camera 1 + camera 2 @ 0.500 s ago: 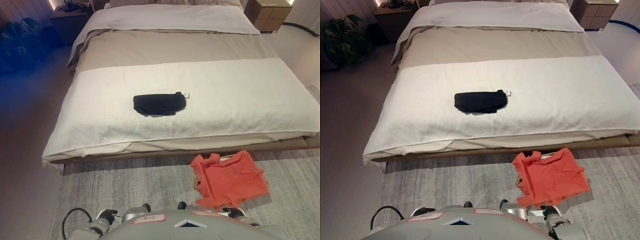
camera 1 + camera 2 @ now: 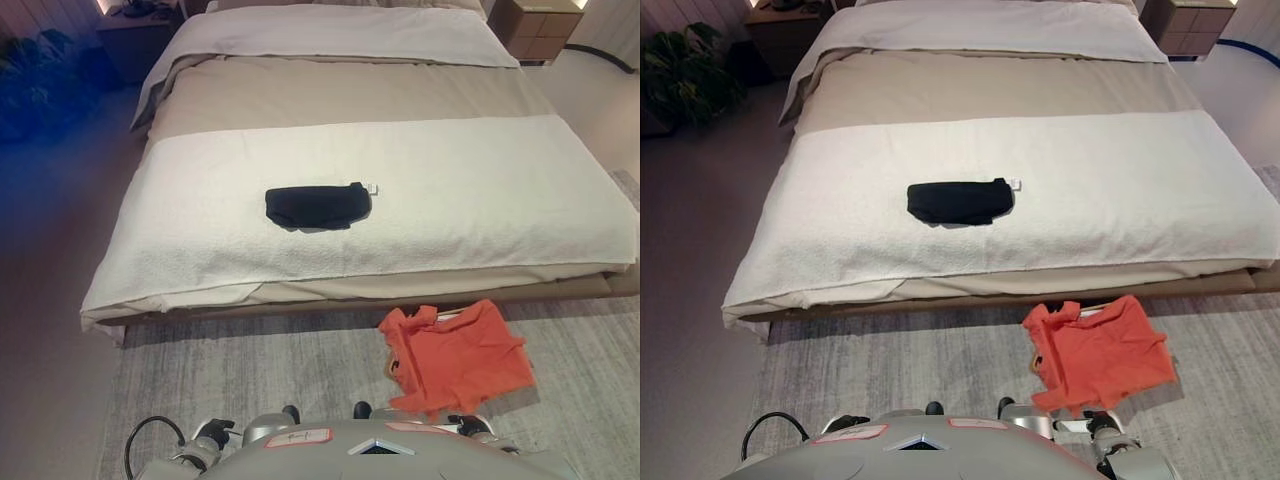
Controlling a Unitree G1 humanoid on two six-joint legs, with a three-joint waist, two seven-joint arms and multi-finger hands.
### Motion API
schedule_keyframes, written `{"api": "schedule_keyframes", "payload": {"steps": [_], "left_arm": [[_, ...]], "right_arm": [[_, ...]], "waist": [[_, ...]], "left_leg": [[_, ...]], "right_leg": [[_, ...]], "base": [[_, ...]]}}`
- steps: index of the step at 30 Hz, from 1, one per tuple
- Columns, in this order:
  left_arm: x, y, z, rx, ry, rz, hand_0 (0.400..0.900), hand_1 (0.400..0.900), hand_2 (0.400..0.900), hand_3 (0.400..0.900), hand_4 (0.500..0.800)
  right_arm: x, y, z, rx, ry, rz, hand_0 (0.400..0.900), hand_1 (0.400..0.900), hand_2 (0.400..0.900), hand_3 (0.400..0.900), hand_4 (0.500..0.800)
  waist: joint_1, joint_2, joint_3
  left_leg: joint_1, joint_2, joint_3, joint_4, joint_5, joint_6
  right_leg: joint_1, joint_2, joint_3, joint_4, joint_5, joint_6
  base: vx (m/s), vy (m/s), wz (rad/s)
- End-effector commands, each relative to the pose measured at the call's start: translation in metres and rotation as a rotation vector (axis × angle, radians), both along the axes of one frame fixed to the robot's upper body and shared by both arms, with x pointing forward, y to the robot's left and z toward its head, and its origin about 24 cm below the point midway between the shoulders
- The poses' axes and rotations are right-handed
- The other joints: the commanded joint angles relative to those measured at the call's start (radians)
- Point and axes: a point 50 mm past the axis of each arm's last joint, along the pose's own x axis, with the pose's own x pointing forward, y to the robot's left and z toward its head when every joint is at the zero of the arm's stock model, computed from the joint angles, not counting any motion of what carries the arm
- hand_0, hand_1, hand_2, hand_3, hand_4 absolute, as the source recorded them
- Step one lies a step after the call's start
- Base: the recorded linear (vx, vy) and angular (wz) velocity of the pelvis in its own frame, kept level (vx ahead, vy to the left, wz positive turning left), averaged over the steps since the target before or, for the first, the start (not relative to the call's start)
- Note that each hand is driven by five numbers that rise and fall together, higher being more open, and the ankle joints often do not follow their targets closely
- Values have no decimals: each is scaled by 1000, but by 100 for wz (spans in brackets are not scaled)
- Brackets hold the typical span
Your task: Put the clothes on the bed into the basket.
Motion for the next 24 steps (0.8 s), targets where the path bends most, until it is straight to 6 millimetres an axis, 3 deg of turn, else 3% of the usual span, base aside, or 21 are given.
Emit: {"api": "schedule_keyframes", "payload": {"steps": [1, 7, 15, 17, 19, 21, 22, 24], "left_arm": [[5, -3, 0, 16, 11, -11, 900, 900, 900, 900, 800], [7, 2, 1, 20, 0, -5, 900, 900, 900, 900, 800], [25, 22, 8, 62, -59, 39, 900, 900, 900, 900, 800], [27, 25, 9, 65, -67, 55, 900, 900, 900, 900, 800], [29, 26, 9, 64, -79, 89, 900, 900, 900, 900, 800], [31, 26, 9, 62, -92, 114, 900, 900, 900, 900, 800], [32, 29, 10, 68, -97, 135, 900, 900, 900, 900, 800], [23, 33, 11, 75, -82, 181, 900, 900, 900, 900, 800]], "right_arm": [[-1, -6, 2, -65, 28, 18, 900, 900, 900, 900, 800], [3, -10, 4, -70, 19, 23, 900, 900, 900, 900, 800], [23, -14, 7, -72, -44, 26, 900, 900, 900, 900, 800], [24, -16, 7, -75, -53, 11, 900, 900, 900, 900, 800], [25, -21, 9, -83, -63, 0, 900, 900, 900, 900, 800], [27, -27, 11, -100, -68, 12, 900, 900, 900, 900, 800], [30, -31, 13, -113, -74, 14, 900, 900, 900, 900, 800], [28, -35, 15, -123, -70, 4, 900, 900, 900, 900, 800]], "waist": [[19, -32, -4], [18, -26, 8], [8, -22, 64], [8, -37, 80], [18, -55, 111], [37, -62, 148], [50, -65, 155], [75, -62, 144]], "left_leg": [[-48, -29, -30, -7, -8, -14], [-49, -29, -26, -7, -10, -9], [-88, 3, -48, 2, 21, -14], [-127, 13, -54, 97, -7, -20], [-217, -14, -54, 293, -34, -28], [-310, -43, -81, 410, 0, -34], [-372, -62, -98, 395, 12, -32], [-454, -50, -97, 312, 61, -27]], "right_leg": [[-32, -26, -36, -1, 33, 53], [-43, -30, -36, 27, 32, 54], [-150, 0, -27, 172, -35, 17], [-150, 7, -27, 189, -54, 1], [-136, 5, -26, 200, -74, -20], [-123, 4, -32, 203, -89, -35], [-112, 3, -30, 192, -99, -32], [-73, 15, -24, 168, -114, -21]], "base": [[0, 0, 0], [-9, -8, -2], [-38, -67, 12], [44, -161, 25], [16, -165, 18], [29, -107, -3], [153, -61, -17], [321, -12, -23]]}}
